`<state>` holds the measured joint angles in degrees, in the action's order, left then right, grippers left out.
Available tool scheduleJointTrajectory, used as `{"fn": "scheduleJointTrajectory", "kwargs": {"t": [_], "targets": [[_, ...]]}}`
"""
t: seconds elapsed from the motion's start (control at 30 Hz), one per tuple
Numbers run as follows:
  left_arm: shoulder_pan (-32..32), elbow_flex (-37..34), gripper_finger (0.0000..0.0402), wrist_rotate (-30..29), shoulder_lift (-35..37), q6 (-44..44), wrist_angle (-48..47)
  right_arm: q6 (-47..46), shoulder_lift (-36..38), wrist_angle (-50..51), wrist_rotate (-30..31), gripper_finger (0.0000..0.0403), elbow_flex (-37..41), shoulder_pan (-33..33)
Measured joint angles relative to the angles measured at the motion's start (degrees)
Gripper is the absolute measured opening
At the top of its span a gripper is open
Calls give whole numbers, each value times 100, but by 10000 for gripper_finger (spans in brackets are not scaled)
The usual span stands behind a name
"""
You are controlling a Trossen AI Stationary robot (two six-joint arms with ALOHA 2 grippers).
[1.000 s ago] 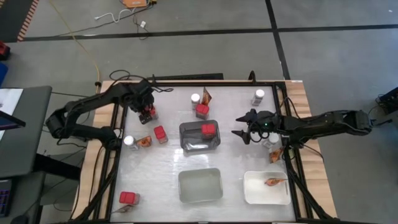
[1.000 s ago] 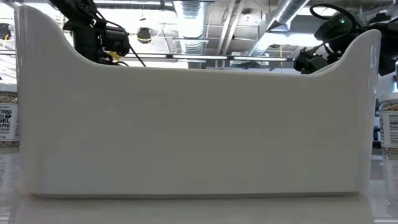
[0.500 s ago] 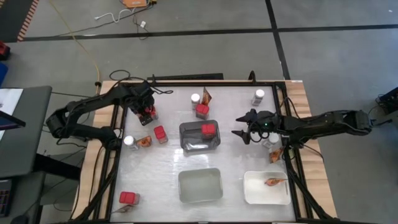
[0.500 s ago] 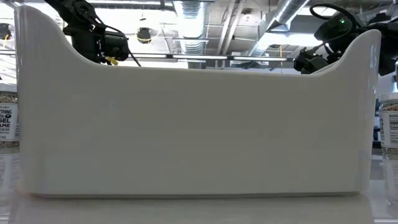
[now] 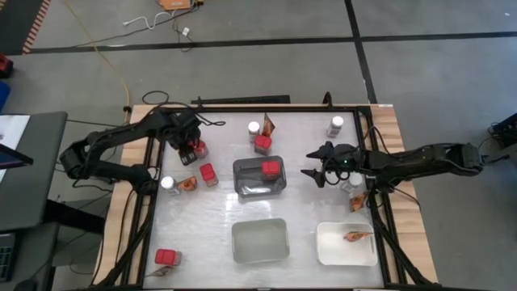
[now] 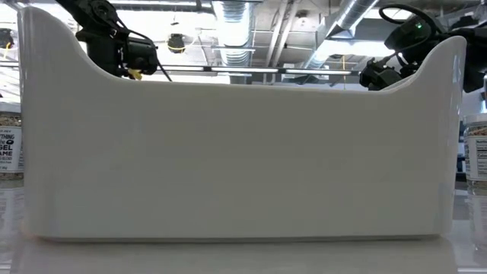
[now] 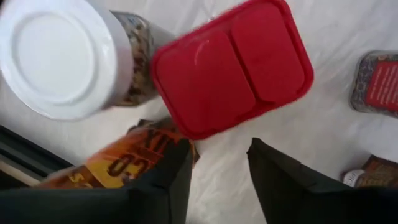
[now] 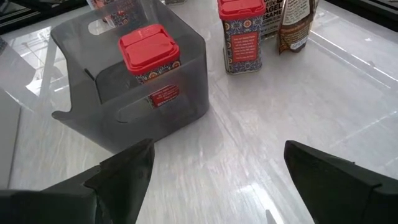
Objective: Sort spices by type
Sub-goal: Put the red seasoning can into the black bin
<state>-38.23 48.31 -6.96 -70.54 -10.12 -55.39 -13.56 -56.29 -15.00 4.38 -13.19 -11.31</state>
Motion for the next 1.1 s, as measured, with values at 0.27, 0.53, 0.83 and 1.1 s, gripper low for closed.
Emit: {"fn": "scheduleJointTrajectory", "kwargs": {"t": [0.27,0.53,0.83,1.1], "targets": [[39,0,122,39,0,628,-120,-1,0,-1,0,385,-2,0],[39,0,122,42,0,943,-70,0,-2,-2,0,385,0,0],[39,2,139,296,2,1184,-62,-2,-1,-2,0,385,-1,1],[285,2,232,324,2,1323,-66,-4,-1,-2,0,385,0,0]]}}
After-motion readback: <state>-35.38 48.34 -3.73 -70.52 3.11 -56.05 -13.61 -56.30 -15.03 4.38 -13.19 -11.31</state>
